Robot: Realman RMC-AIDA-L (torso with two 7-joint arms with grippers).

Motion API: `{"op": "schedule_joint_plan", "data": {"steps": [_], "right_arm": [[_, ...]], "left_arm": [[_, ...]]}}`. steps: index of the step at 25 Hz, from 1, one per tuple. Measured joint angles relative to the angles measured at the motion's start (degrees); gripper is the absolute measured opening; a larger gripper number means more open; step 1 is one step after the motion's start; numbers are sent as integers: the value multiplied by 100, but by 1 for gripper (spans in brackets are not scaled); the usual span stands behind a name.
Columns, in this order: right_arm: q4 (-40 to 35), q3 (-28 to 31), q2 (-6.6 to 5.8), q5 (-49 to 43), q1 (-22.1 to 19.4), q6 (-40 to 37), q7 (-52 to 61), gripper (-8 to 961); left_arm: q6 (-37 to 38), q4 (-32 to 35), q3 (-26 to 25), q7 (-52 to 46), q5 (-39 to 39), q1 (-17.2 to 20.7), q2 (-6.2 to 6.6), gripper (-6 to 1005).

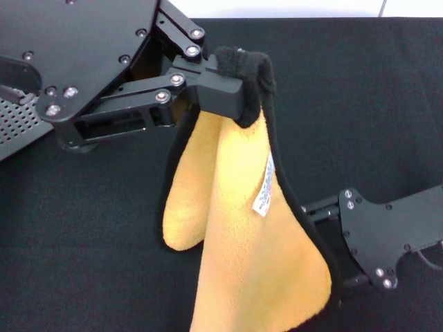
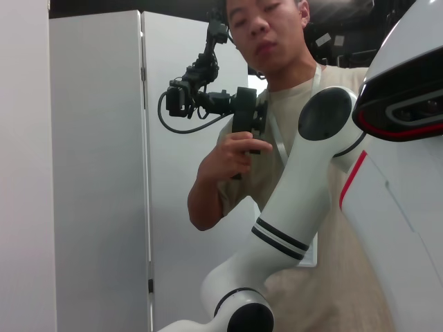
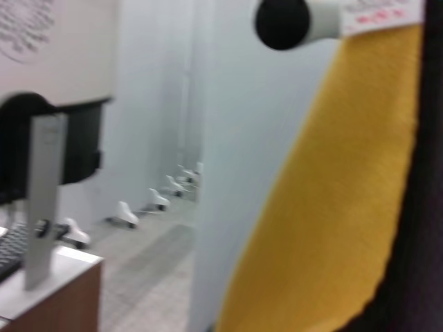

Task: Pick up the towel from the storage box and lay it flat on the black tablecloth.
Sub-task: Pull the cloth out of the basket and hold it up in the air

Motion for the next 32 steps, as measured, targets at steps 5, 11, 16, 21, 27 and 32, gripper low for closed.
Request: {"op": "schedule_joint_plan", "data": {"steps": [5, 11, 16, 21, 27, 32], "right_arm": [[-31, -1, -3, -51, 78, -368, 4, 616], [-39, 4, -68, -116, 187, -751, 130, 613], [-40, 31, -77, -351, 270, -829, 261, 610], [-66, 78, -103, -444, 297, -790, 292, 608], [-96, 411, -182, -499, 319, -628, 332, 605], [-111, 578, -230, -505, 369, -561, 366, 602]], "left_arm": [[0, -56, 0, 12, 26, 0, -1, 8], [0, -68, -11, 17, 198, -9, -12, 8], [-4, -79, -17, 17, 350, -92, -13, 7], [-14, -102, -119, 17, 479, -212, -13, 7], [-11, -202, -390, 38, 697, -413, -34, 7], [-9, -219, -540, 144, 827, -608, 10, 7]]}}
